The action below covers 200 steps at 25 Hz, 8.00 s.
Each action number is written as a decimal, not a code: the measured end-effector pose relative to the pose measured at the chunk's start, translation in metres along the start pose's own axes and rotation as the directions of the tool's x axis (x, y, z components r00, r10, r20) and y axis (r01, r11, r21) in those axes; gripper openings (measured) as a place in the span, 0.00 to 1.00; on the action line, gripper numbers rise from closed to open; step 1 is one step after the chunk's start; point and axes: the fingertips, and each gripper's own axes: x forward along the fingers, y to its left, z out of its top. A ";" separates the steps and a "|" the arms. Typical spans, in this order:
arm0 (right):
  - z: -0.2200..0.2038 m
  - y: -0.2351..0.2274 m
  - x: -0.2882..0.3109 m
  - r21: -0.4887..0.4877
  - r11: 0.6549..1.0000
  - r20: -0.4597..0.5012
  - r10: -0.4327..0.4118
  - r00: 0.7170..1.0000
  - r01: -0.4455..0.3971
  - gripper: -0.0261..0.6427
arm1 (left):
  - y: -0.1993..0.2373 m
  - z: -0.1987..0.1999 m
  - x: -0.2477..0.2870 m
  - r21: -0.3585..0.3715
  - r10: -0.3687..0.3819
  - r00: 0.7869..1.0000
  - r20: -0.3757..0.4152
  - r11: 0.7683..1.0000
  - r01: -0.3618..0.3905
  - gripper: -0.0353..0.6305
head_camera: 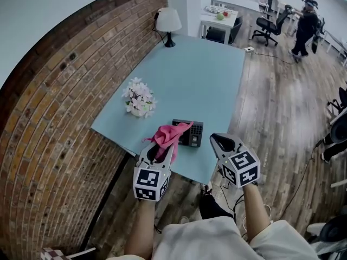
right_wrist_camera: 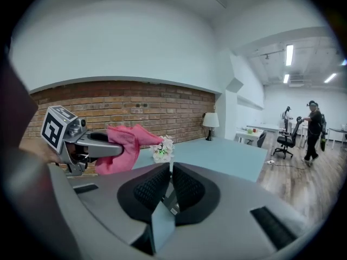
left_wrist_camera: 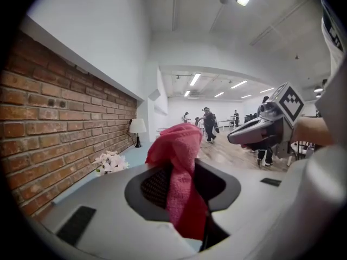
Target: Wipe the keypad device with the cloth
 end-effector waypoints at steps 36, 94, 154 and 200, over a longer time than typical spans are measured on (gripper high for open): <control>-0.116 -0.057 0.190 -0.067 0.887 -0.466 0.378 0.800 -0.458 0.29 | 0.062 -0.056 0.173 -0.084 0.107 0.984 -0.144 0.989 -0.120 0.27; -0.121 -0.058 0.200 0.025 0.816 -0.353 0.548 0.758 -0.578 0.28 | -0.040 -0.197 0.170 -0.377 0.053 0.966 -0.253 0.914 -0.149 0.29; -0.124 -0.059 0.171 0.123 0.689 -0.246 0.718 0.651 -0.714 0.28 | 0.029 -0.199 0.166 -0.339 0.178 0.948 -0.264 0.903 -0.264 0.27; -0.124 -0.063 0.168 0.175 0.660 -0.154 0.752 0.641 -0.731 0.27 | 0.026 -0.134 0.216 -0.329 0.044 0.991 -0.126 0.941 -0.084 0.27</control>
